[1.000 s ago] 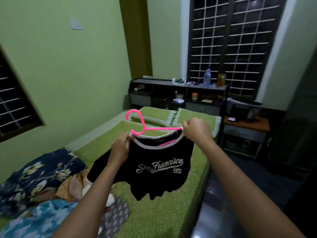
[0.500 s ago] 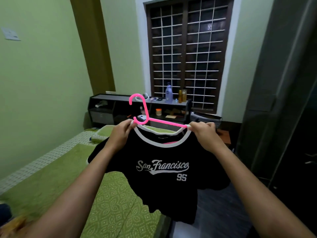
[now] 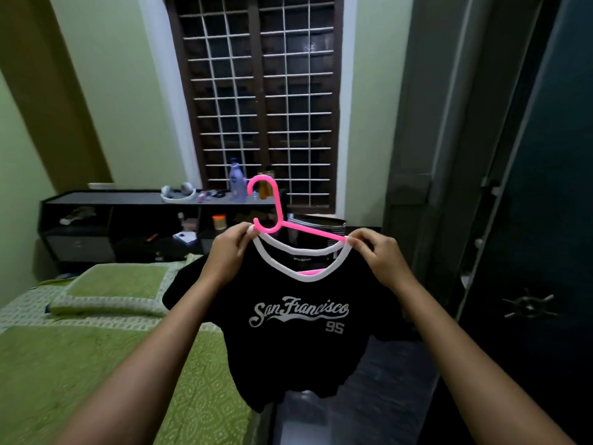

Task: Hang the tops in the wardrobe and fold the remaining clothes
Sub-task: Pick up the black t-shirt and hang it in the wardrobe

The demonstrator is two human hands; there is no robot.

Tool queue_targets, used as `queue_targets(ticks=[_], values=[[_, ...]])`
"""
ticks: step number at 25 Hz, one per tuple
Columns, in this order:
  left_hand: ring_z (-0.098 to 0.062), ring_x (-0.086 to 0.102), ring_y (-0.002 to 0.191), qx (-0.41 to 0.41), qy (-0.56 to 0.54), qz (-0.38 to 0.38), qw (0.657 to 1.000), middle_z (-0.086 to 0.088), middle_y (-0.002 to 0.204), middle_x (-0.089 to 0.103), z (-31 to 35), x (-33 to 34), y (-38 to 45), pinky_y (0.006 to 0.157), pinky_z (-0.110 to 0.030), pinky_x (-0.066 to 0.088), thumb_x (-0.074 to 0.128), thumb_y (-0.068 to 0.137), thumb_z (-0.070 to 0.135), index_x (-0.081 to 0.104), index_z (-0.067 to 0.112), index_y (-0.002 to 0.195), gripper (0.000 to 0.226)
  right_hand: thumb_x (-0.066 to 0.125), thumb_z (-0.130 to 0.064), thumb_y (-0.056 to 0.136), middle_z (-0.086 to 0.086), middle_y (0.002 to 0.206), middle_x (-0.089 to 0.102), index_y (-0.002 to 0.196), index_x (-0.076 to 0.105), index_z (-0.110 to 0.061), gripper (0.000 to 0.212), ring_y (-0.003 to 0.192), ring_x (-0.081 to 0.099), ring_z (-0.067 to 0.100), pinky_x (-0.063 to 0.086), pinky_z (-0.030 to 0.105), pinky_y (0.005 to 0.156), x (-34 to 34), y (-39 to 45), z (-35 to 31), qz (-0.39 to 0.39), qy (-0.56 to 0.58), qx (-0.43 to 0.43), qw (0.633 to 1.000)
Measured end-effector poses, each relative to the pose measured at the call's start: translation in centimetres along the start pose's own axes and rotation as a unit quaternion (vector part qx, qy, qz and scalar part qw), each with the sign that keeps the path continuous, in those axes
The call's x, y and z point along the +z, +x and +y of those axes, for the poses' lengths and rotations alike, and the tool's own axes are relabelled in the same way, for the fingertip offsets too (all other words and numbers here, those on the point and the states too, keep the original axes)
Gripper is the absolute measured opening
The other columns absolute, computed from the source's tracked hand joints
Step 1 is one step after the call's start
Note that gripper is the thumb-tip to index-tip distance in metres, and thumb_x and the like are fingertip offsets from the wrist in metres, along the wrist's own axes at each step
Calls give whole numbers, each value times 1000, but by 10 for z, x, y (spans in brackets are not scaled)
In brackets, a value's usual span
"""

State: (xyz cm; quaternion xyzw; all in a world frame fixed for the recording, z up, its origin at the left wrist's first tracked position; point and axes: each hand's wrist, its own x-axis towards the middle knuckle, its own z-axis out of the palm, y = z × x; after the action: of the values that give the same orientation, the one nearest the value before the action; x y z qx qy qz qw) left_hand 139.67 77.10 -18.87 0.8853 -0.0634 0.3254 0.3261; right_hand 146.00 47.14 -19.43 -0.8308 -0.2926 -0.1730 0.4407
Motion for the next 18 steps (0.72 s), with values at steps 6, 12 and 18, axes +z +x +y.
queue_targets(ticks=[6,12,18], values=[[-9,59,85,33,-53,-43,997,4,88,65,-50,74,129,73,-19,40,48,98,31,65,14,96,23,30,-44,91,-4,94,71,98,68,-19,46,89,65,20,24,31,76,3,92,79,65,-310,-53,947],[-16,61,95,111,-54,-100,987,3,98,66,-72,150,250,76,-25,43,46,99,30,64,15,104,23,33,-33,102,-8,90,59,88,54,-24,27,94,56,17,25,33,77,2,188,115,55,-292,60,953],[-29,61,92,169,123,-154,966,-3,87,63,-128,217,352,73,-45,46,35,100,40,48,24,89,23,36,-29,103,-9,87,53,87,53,-20,25,103,53,21,23,34,75,-42,228,201,113,-272,173,940]])
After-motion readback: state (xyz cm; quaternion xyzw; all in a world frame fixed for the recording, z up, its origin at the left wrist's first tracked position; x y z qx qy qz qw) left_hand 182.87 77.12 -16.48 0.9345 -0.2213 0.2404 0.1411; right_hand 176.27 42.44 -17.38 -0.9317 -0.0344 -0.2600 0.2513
